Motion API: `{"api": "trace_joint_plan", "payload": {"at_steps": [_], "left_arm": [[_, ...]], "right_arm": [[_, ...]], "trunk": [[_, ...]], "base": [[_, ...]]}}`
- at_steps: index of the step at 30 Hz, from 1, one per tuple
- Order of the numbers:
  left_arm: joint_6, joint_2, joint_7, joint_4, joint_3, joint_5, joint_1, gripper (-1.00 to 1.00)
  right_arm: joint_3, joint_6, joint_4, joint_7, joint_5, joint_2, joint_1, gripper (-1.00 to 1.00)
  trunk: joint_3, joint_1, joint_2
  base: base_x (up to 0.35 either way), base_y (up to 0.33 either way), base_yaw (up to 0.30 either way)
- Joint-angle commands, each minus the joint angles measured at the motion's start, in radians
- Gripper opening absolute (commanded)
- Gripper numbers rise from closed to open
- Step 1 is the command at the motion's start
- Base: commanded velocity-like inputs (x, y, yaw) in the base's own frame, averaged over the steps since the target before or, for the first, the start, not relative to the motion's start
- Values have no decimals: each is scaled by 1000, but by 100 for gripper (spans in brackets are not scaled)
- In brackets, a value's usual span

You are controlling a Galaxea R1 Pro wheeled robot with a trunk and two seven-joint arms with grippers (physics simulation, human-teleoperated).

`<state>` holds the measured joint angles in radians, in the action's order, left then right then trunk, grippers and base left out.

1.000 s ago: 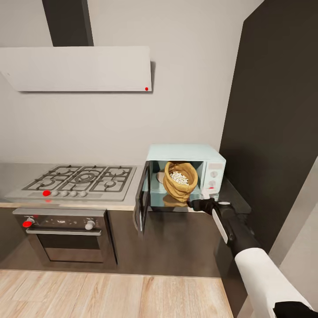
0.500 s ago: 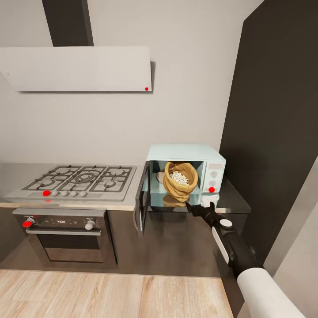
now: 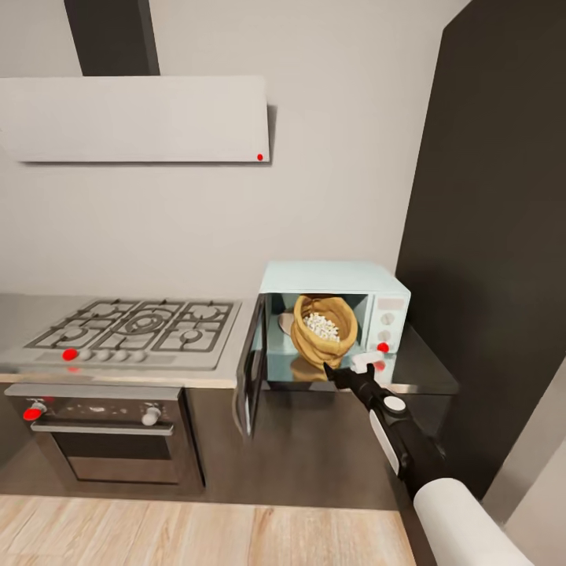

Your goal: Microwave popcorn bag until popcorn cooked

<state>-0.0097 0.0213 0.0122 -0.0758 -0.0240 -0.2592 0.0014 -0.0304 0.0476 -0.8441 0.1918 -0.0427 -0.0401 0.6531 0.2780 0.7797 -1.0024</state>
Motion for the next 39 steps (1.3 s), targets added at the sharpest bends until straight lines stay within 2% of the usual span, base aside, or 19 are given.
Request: {"api": "trace_joint_plan", "payload": {"at_steps": [1,9,10,13,17,39], "left_arm": [[-1,0,1,-1,-2,-5,0,100],[-1,0,1,-1,-2,-5,0,100],[-1,0,1,-1,-2,-5,0,100],[-1,0,1,-1,-2,-5,0,100],[-1,0,2,-1,-2,-5,0,100],[-1,0,1,-1,-2,-5,0,100]], "right_arm": [[1,5,1,3,-5,-1,0,100],[0,5,4,12,-5,-6,0,100],[0,5,4,13,-5,-10,0,100],[0,6,4,14,-5,-45,0,100],[0,5,5,14,-5,-61,0,100],[1,6,4,6,-8,-61,0,100]], "trunk": [[1,1,-1],[1,1,-1],[1,1,-1],[1,1,-1],[1,1,-1],[1,1,-1]], "base": [[274,0,0],[248,0,0],[242,0,0],[242,0,0],[242,0,0],[206,0,0]]}}
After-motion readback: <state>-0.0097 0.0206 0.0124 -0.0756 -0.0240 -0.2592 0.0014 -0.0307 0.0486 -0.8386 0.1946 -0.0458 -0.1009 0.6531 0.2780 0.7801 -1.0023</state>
